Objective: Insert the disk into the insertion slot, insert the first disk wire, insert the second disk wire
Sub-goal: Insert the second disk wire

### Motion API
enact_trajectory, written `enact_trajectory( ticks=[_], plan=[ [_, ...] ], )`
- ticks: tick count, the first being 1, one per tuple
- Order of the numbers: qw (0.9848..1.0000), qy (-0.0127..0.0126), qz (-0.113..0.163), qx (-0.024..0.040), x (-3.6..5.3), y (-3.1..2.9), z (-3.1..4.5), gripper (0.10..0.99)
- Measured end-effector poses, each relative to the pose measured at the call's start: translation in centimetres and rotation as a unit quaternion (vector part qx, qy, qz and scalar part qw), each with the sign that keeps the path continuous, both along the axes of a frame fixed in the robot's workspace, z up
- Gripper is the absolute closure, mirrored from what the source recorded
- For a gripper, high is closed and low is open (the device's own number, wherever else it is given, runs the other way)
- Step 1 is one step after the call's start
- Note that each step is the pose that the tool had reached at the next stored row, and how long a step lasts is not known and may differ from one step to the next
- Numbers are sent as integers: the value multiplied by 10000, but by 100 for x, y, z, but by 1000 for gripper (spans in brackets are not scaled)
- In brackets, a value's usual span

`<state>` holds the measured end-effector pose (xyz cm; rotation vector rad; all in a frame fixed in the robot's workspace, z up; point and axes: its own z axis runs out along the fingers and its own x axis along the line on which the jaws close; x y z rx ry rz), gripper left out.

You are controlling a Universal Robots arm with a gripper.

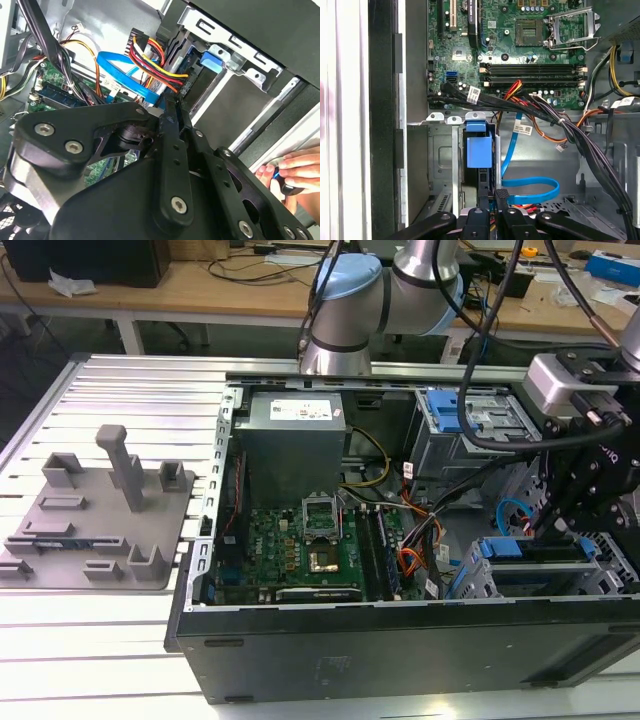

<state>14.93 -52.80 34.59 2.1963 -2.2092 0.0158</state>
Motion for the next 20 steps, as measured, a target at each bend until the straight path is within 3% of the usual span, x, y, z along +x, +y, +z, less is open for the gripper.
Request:
enact_trajectory(
  ticks=[4, 6, 8, 12, 20],
  plan=[
    [10000, 37, -1, -1, 7, -7, -3, 925],
    [10000, 40, -1, -3, 10, -8, -4, 925],
    [10000, 40, 0, -3, 10, -8, -5, 925],
    [10000, 3, 0, -3, 11, -8, -12, 925],
    [10000, 3, 11, -11, 10, -8, -26, 925]
  ],
)
